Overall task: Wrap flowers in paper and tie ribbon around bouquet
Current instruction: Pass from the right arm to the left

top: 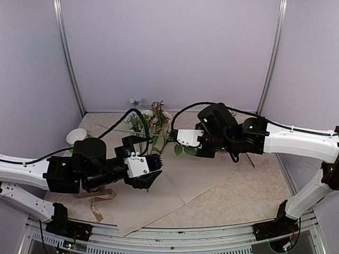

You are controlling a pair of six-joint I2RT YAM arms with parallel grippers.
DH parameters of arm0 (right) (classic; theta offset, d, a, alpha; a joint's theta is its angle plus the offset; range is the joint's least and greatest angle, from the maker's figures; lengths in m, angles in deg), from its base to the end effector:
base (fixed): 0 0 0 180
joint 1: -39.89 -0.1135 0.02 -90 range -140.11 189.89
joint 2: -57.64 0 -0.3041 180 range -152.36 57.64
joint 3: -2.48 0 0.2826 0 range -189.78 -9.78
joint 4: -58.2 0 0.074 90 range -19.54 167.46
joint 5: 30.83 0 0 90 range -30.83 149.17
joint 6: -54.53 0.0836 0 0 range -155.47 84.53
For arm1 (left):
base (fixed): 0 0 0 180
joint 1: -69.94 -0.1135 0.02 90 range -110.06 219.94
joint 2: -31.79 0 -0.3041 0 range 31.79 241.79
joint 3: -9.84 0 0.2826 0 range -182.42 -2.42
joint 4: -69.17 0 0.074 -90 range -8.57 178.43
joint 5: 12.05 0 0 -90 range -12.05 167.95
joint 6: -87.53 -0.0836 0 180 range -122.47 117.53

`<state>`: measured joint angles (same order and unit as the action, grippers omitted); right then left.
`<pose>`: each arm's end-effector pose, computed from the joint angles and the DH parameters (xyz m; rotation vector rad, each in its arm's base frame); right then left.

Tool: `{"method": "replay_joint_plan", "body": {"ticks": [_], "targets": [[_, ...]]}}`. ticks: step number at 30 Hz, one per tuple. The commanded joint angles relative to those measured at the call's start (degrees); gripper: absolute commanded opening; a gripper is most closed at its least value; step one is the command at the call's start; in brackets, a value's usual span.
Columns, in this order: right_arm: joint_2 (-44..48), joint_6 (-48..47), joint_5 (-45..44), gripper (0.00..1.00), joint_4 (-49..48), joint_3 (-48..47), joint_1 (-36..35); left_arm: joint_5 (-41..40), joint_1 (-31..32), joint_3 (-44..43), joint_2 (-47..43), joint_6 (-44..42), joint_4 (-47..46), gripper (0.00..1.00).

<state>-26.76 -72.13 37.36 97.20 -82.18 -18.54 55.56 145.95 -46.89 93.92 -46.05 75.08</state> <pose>0.2313 0.3170 0.3226 -1.4790 1.6274 -0.2159 0.1053 -0.2907 0.3261 1.3547 1.1136 -0.0673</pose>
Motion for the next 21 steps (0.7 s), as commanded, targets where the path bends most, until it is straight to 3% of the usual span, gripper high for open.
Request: {"method": "replay_joint_plan", "body": {"ticks": [1, 8, 11, 13, 16, 18, 21], "targets": [[2.4, -8.9, -5.0, 0.00, -7.1, 4.3, -4.0, -5.5, -5.0, -3.7, 1.2, 0.4, 12.6, 0.99], [6.6, -17.8, -3.2, 0.00, -14.9, 8.7, -8.8, -4.1, -11.6, -2.5, 1.7, 6.5, 14.0, 0.98], [8.2, -18.9, -2.2, 0.00, -17.0, 9.0, -9.2, -2.5, -12.4, -3.7, 2.9, 9.2, 16.7, 0.91], [8.9, -20.5, -2.6, 0.00, -18.6, 9.5, -9.6, -0.5, -12.4, -4.3, 3.7, 10.9, 18.3, 0.77], [9.2, -21.8, -2.7, 0.00, -19.6, 10.0, -9.8, -1.5, -12.5, -4.4, 4.3, 12.6, 17.7, 0.27], [9.3, -22.2, -2.8, 0.00, -20.3, 10.3, -9.8, -2.4, -12.5, -5.2, 4.5, 13.9, 17.0, 0.03], [9.9, -22.3, -3.7, 0.00, -23.3, 11.3, -9.8, 0.7, -13.3, -7.7, 4.5, 18.5, 16.9, 0.00]]}}
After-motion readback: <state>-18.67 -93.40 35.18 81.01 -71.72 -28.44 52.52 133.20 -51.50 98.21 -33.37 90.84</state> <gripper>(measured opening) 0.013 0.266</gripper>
